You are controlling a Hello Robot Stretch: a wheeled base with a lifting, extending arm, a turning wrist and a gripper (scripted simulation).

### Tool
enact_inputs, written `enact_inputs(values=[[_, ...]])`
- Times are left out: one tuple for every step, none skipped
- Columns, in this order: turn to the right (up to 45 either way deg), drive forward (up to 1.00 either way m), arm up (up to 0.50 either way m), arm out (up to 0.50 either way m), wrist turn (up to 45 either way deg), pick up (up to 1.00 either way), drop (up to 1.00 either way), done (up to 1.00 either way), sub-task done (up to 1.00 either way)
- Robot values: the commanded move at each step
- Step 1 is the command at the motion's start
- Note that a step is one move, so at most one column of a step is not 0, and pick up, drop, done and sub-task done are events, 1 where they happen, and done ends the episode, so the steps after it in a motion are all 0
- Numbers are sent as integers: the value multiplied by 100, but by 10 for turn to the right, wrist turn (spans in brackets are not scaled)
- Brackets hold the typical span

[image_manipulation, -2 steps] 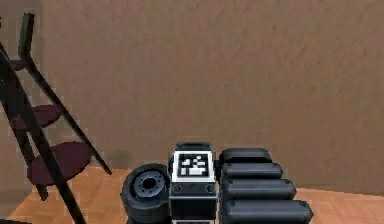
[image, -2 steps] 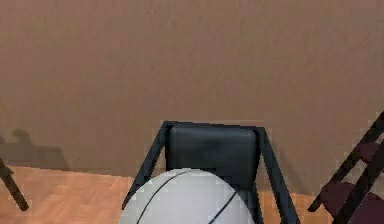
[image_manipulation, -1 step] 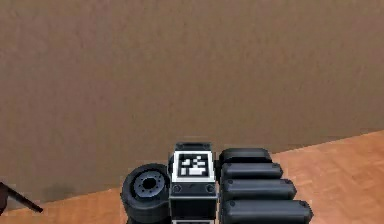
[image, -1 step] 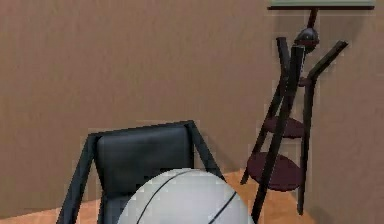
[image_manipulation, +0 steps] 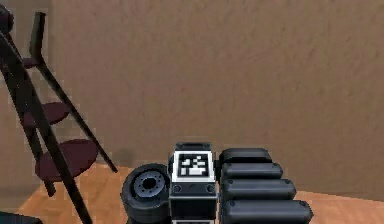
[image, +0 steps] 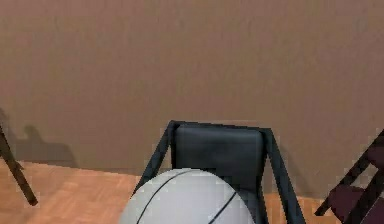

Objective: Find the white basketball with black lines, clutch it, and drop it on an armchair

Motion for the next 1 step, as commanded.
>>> enact_inputs(values=[[240, 0, 0, 0, 0, 0, 0, 0, 0]])
